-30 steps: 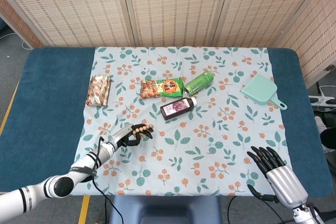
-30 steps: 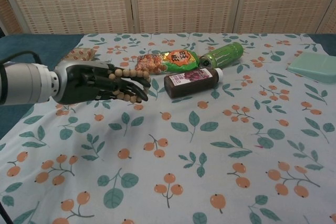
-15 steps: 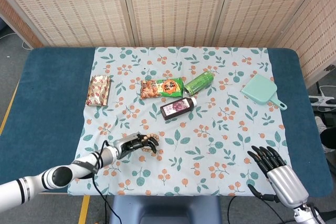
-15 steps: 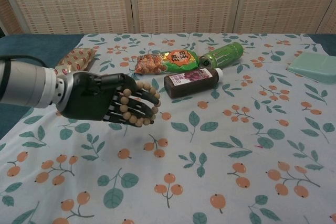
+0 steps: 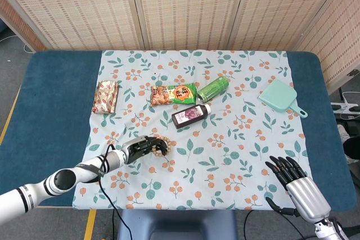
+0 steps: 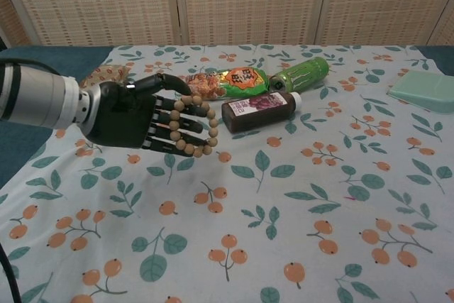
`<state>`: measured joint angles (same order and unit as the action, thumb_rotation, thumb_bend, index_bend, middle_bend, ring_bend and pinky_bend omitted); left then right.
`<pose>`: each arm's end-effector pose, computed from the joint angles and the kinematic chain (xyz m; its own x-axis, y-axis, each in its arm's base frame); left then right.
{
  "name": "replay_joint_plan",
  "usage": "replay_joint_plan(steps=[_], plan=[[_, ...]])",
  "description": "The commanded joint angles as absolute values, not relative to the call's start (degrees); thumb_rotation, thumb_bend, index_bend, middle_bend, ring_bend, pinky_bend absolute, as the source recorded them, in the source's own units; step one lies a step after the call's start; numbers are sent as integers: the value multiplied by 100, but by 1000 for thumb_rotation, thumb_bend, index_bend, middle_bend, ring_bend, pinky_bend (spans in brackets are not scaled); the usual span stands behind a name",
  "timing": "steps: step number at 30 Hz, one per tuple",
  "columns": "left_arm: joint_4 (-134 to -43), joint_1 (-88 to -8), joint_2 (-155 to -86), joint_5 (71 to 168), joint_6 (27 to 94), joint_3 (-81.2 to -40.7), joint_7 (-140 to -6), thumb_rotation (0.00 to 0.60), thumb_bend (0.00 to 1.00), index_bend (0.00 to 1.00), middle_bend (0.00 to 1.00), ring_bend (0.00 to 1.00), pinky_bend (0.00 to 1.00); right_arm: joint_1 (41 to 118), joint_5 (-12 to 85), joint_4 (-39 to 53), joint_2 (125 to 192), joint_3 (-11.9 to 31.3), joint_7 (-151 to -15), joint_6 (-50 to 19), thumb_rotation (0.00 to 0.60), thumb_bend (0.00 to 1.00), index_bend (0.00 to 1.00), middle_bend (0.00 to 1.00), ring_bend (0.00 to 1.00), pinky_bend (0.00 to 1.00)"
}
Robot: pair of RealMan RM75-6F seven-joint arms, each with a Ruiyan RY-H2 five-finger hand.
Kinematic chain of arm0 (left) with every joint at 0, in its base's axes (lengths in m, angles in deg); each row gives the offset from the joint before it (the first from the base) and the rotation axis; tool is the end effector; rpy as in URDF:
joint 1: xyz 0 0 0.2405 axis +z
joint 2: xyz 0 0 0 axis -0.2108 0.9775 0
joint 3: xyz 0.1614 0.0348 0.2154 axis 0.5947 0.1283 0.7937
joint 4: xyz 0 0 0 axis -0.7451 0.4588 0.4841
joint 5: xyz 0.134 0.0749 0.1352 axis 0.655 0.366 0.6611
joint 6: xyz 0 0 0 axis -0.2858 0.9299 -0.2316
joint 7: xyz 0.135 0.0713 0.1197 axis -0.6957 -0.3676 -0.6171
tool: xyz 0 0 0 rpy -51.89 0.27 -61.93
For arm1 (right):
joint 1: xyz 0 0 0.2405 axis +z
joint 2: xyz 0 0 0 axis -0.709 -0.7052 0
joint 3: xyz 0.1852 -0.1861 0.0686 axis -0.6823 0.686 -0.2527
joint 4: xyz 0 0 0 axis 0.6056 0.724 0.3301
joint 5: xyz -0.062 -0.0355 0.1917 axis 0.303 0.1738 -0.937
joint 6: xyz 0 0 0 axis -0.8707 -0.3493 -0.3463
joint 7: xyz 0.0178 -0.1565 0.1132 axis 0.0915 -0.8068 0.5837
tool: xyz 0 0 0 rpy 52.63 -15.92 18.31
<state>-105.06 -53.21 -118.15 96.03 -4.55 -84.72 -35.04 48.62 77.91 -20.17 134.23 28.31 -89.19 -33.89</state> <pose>-0.1090 0.3721 -0.0497 -0.7406 0.6511 0.1664 0.6293 0.5851 0.5116 -0.2668 -0.1694 0.1273 0.4363 -0.2201 0.8725 -0.8826 -0.2937 0.3672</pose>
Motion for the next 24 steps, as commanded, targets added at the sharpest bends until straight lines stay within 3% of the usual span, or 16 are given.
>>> replay_joint_plan(steps=[1,8,13,16,18,20,24], plan=[[-10731,-5469,-11754,9605,-16,-8155,-3494,429,582,528,549,227,0,4861,7808,-2020,13417,2841,-8912,-3390,273,297,0,0,0,0],[-10988,-5663,-11710,9587,469,-7715,-3529,557,620,577,556,227,0,4835,7882,-2023,13383,2865,-8876,-3469,272,297,0,0,0,0],[-11098,-5684,-11705,9566,706,-7565,-3517,591,639,598,563,227,0,4833,7914,-2017,13361,2879,-8838,-3484,273,296,0,0,0,0],[-11147,-5672,-11711,9600,789,-7500,-3534,592,748,574,565,228,0,4838,7925,-2016,13360,2886,-8839,-3470,273,296,0,0,0,0],[-11162,-5673,-11710,9751,781,-7469,-3641,589,914,504,557,229,0,4835,7927,-2019,13357,2887,-8840,-3472,273,297,0,0,0,0],[-11166,-5596,-11791,9824,975,-7550,-3635,598,995,469,548,230,0,4832,7930,-2024,13354,2889,-8843,-3475,273,297,0,0,0,0],[-11166,-5503,-11996,10065,1628,-7425,-3859,600,1000,427,527,230,0,4817,7949,-2029,13347,2892,-8843,-3508,273,297,0,0,0,0]])
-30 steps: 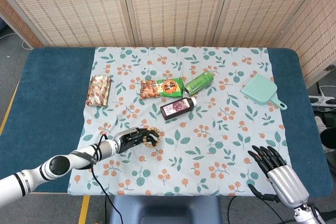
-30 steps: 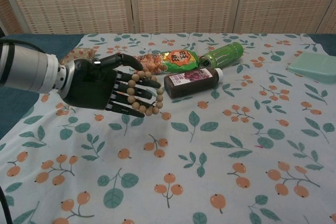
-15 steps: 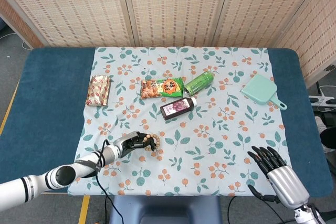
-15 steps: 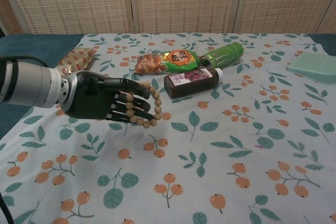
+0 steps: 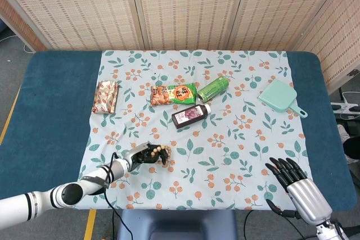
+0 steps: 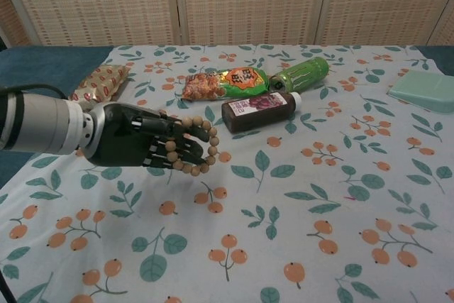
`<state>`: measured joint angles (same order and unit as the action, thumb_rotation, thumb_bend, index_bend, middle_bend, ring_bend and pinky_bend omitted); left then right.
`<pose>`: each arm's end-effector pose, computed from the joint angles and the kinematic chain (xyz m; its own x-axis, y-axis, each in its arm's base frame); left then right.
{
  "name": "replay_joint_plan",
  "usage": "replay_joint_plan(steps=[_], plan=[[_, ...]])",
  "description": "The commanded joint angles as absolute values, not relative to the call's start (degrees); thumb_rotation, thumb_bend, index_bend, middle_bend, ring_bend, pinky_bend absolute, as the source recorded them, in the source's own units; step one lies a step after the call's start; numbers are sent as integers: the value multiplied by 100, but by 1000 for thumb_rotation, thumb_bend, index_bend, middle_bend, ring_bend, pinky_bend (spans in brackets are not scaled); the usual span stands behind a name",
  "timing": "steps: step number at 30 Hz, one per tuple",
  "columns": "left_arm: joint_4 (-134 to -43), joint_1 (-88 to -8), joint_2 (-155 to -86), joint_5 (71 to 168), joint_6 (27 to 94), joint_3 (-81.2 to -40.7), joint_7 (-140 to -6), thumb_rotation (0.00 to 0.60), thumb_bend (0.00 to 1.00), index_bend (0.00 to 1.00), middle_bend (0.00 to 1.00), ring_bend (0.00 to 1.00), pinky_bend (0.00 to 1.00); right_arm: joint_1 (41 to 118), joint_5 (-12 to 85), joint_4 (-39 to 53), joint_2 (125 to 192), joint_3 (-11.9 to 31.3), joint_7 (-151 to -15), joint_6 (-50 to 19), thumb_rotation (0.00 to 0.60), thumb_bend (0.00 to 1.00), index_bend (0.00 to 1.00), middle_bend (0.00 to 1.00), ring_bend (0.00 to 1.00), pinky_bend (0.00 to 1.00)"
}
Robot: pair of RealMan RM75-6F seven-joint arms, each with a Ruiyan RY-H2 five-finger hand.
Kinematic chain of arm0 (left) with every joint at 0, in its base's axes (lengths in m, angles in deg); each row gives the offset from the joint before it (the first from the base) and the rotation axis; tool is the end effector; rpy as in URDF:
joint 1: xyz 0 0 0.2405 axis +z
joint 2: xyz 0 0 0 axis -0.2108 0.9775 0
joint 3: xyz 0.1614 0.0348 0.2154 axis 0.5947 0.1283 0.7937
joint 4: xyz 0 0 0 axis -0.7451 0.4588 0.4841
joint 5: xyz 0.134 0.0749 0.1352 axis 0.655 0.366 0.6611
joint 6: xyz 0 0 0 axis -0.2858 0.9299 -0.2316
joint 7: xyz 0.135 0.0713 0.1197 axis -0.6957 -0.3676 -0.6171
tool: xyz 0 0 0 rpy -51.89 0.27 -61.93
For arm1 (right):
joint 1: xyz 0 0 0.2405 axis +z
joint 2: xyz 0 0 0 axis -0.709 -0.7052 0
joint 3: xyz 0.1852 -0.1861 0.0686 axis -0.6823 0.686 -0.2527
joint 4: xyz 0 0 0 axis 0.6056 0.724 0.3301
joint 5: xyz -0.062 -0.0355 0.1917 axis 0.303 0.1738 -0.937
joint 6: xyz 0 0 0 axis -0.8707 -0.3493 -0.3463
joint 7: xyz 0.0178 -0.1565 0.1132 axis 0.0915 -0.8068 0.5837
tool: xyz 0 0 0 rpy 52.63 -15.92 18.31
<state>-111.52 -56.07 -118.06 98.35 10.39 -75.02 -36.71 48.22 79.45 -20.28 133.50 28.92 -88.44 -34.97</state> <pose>-0.1100 0.3519 -0.0645 -0.6794 0.6801 0.2756 0.7076 0.5077 0.4915 -0.2639 -0.1645 0.1311 0.4309 -0.2166 0.8760 -0.8820 -0.3066 0.3579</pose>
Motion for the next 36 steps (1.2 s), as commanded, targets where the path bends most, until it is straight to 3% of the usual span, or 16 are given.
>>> replay_joint_plan(steps=[1,8,19,23,30,36], plan=[[-11168,-5481,-12042,10090,1759,-7413,-3880,600,1000,420,523,229,0,4815,7949,-2030,13345,2891,-8839,-3513,274,297,0,0,0,0],[-11154,-5471,-12258,10222,2642,-7196,-4312,600,1000,415,501,220,0,4803,7957,-2018,13332,2883,-8802,-3555,274,297,0,0,0,0],[-11231,-5597,-12390,10166,3109,-6919,-4859,600,1000,353,482,214,0,4768,7975,-2004,13304,2866,-8727,-3662,274,297,0,0,0,0],[-11272,-5685,-12402,9813,3094,-6915,-4890,600,1000,263,482,255,2,4758,7975,-1993,13291,2854,-8687,-3703,273,296,0,0,0,0],[-11326,-5836,-12344,9420,3180,-6803,-5113,600,998,126,425,231,0,4757,7977,-1989,13294,2849,-8685,-3695,273,296,0,0,0,0],[-11410,-5903,-12340,9480,3389,-6649,-5484,600,807,30,254,131,0,4754,7968,-1999,13299,2840,-8710,-3689,273,296,0,0,0,0]])
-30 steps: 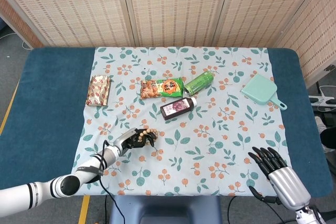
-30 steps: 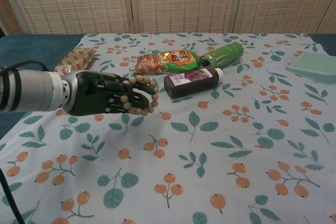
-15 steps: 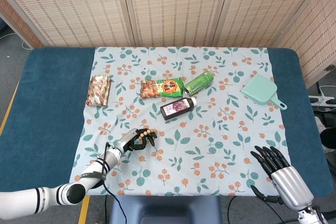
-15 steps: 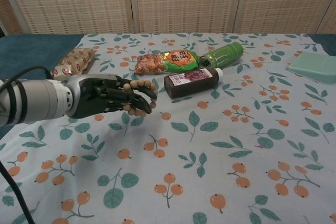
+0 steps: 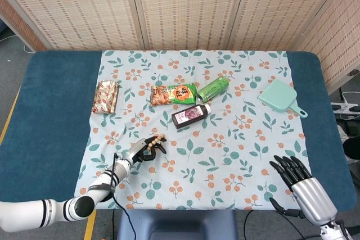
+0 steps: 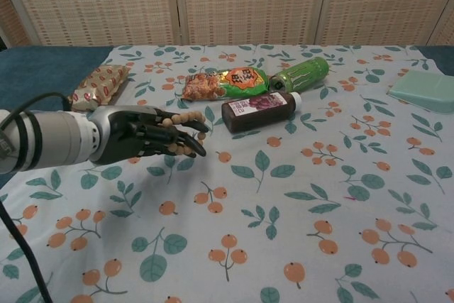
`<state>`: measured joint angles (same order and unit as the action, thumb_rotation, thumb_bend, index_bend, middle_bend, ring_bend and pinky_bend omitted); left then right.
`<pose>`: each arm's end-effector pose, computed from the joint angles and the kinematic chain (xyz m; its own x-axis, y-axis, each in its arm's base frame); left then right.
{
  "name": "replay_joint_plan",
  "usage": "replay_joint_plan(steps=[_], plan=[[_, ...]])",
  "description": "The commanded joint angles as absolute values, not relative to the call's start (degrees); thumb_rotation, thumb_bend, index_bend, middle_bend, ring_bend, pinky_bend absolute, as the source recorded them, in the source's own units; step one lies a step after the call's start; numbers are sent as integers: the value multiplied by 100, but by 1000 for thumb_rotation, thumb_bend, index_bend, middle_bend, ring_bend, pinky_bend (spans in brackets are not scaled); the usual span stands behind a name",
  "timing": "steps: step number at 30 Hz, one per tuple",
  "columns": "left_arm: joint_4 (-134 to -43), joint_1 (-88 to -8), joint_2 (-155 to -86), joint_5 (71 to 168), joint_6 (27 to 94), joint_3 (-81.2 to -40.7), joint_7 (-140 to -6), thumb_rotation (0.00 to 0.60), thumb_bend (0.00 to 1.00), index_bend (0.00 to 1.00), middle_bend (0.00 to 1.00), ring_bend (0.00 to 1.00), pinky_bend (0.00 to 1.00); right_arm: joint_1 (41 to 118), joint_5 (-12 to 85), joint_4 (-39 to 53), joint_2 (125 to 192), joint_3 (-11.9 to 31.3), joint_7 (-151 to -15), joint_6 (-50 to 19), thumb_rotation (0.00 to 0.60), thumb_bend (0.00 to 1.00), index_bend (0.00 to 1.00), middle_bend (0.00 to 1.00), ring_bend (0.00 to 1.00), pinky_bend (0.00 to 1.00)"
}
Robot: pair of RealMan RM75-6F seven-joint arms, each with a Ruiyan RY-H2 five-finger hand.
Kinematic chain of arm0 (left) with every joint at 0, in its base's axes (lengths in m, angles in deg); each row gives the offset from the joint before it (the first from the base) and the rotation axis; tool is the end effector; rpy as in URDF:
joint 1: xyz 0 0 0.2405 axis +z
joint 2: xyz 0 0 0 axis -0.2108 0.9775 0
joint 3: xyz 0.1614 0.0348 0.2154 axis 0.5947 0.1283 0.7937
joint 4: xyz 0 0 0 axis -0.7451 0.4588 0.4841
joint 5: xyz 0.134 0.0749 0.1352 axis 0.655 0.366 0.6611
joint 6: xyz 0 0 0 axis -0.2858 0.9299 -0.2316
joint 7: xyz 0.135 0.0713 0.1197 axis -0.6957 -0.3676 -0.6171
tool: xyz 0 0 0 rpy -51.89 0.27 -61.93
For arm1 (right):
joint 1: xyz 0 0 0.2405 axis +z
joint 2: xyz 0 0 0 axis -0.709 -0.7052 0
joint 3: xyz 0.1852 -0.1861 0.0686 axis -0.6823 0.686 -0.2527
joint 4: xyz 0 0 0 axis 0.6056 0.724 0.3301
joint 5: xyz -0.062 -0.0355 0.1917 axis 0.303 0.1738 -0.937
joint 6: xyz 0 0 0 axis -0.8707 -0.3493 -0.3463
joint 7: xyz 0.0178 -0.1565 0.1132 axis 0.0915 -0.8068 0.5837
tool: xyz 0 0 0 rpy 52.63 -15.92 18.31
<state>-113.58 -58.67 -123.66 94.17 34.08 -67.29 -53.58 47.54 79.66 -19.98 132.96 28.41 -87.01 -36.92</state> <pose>-0.1188 0.3572 -0.0762 -0.5322 0.6416 0.5523 0.8395 0.3158 0.4421 -0.2641 -0.1647 0.1407 0.4137 -0.1880 0.8908 -0.8889 -0.2948 0.3506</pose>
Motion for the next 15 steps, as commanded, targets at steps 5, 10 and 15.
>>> replay_joint_plan(steps=[5,10,15], plan=[[-11388,-5727,-12493,9800,3598,-6719,-5376,600,755,189,407,177,0,4755,7981,-2001,13309,2847,-8731,-3668,273,297,0,0,0,0],[-11217,-5520,-12771,10224,3990,-6756,-5304,600,738,342,579,247,0,4742,7980,-2002,13295,2841,-8702,-3704,274,297,0,0,0,0],[-11201,-5394,-12774,10573,4023,-6824,-5182,600,673,282,574,246,0,4754,7980,-1996,13300,2840,-8701,-3675,273,296,0,0,0,0]])
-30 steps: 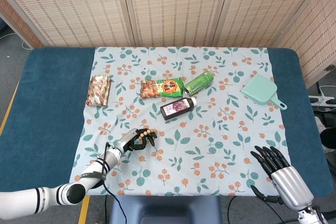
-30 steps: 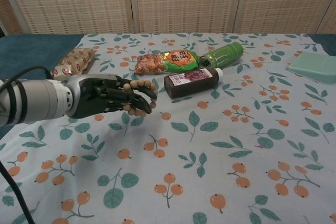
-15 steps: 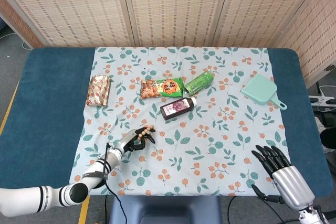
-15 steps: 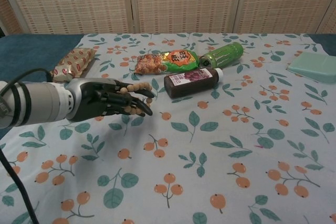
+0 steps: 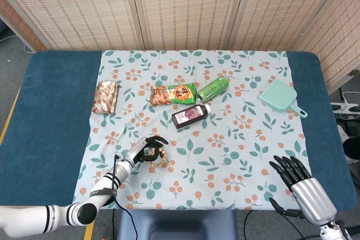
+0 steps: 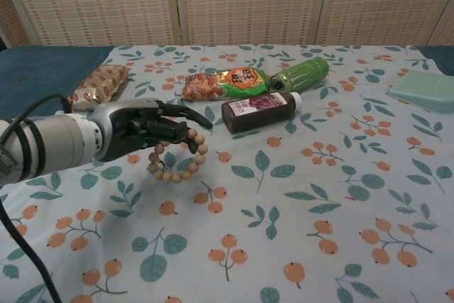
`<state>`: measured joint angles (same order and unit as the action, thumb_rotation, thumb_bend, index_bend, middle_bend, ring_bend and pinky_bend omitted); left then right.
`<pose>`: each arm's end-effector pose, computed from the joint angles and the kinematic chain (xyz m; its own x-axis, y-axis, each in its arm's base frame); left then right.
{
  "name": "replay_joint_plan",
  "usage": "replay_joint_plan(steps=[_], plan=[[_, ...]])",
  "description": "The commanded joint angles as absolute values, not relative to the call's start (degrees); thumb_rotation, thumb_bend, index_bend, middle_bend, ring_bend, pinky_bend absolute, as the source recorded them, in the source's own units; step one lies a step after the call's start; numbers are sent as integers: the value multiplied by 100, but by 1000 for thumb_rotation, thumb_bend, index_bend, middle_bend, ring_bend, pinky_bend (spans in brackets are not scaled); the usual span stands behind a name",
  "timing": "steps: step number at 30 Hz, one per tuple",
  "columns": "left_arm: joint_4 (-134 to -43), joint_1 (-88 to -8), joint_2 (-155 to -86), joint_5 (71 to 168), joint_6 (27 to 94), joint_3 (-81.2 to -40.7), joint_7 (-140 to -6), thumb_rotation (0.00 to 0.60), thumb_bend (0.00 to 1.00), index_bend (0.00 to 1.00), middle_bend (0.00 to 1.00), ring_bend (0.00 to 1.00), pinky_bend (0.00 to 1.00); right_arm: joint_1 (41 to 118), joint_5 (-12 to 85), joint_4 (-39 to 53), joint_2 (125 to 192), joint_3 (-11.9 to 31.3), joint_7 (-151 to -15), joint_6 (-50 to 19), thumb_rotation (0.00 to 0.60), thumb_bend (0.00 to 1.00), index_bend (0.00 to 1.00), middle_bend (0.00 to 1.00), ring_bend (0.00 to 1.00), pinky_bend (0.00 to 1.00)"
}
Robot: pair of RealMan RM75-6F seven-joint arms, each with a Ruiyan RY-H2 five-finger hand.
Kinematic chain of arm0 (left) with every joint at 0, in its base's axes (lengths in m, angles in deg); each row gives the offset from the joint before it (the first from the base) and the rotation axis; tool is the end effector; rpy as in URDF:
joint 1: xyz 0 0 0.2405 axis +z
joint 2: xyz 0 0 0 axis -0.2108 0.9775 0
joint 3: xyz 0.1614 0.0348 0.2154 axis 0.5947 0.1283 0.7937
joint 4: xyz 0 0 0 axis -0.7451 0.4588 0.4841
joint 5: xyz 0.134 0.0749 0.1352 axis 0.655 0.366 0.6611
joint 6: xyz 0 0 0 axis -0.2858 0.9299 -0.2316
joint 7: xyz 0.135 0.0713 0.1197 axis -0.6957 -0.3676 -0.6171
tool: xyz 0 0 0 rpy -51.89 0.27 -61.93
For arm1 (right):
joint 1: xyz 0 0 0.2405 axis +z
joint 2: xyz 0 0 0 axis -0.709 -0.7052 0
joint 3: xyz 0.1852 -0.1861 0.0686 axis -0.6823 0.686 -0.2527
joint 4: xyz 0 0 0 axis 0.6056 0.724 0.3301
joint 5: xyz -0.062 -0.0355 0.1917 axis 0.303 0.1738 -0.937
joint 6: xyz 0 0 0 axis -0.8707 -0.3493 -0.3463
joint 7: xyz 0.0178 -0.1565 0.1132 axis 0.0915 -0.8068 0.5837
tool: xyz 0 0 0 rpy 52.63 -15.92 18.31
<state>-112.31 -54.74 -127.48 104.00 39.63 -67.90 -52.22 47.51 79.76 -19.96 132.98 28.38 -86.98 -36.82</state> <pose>-0.1148 0.3558 -0.0767 -0.5189 0.6062 0.6027 0.8381 0.2219 0.4984 -0.2640 -0.1645 0.1403 0.4136 -0.1894 0.8905 -0.8888 -0.2961 0.3499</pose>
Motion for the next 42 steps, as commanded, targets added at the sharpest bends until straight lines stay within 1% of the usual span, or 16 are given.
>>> replay_joint_plan(steps=[1,4,7,11,14,22,25,27,31,34,36,38,40,42], plan=[[-11187,-5368,-12781,10675,4077,-6820,-5197,600,673,282,575,246,0,4755,7982,-1996,13301,2841,-8705,-3671,273,296,0,0,0,0],[-11101,-5245,-12826,11163,4359,-6744,-5282,600,672,282,574,246,0,4751,7984,-2001,13301,2842,-8714,-3672,273,296,0,0,0,0],[-10849,-5084,-12993,11791,4836,-6562,-5448,600,671,282,573,246,0,4748,7997,-2005,13308,2846,-8736,-3669,274,297,0,0,0,0],[-10215,-4944,-13433,12417,5420,-6405,-5584,600,669,282,556,246,0,4746,8057,-2025,13319,2878,-8780,-3649,273,296,0,0,0,0],[-9644,-4964,-13805,12649,5710,-6409,-5804,600,669,279,528,246,0,4741,8105,-2029,13324,2893,-8794,-3663,274,297,0,0,0,0],[-8273,-5274,-14594,12869,5955,-6759,-6000,600,668,263,483,215,0,4755,8124,-2012,13323,2892,-8760,-3661,272,296,0,0,0,0],[-7947,-5283,-14726,13064,6080,-6712,-5903,600,668,244,465,203,0,4757,8082,-2003,13318,2866,-8742,-3674,272,296,0,0,0,0],[-7828,-5235,-14742,13257,6138,-6552,-5820,600,662,232,437,189,0,4760,8054,-1995,13320,2853,-8740,-3667,273,297,0,0,0,0],[-7881,-5086,-14621,13566,6067,-6092,-5839,600,627,195,347,145,0,4762,8056,-2004,13325,2854,-8748,-3660,273,296,0,0,0,0],[-8379,-5083,-14202,13649,5539,-5725,-5897,600,579,71,190,74,0,4755,8087,-2014,13331,2864,-8769,-3671,273,297,0,0,0,0],[-8710,-5005,-13999,13806,5672,-5611,-6062,600,552,4,93,25,0,4750,8119,-2018,13336,2877,-8781,-3679,273,296,0,0,0,0],[-9003,-4916,-13830,13953,5878,-5551,-6159,600,542,0,58,10,0,4739,8133,-2016,13348,2875,-8769,-3712,273,297,0,0,0,0],[-9391,-4792,-13520,14187,6170,-5440,-6347,600,535,0,16,0,0,4729,8141,-2000,13361,2862,-8739,-3759,273,297,0,0,0,0],[-9795,-4605,-13098,14501,6545,-5239,-6579,600,526,0,1,0,0,4711,8119,-1964,13389,2826,-8763,-3813,273,297,0,0,0,0]])
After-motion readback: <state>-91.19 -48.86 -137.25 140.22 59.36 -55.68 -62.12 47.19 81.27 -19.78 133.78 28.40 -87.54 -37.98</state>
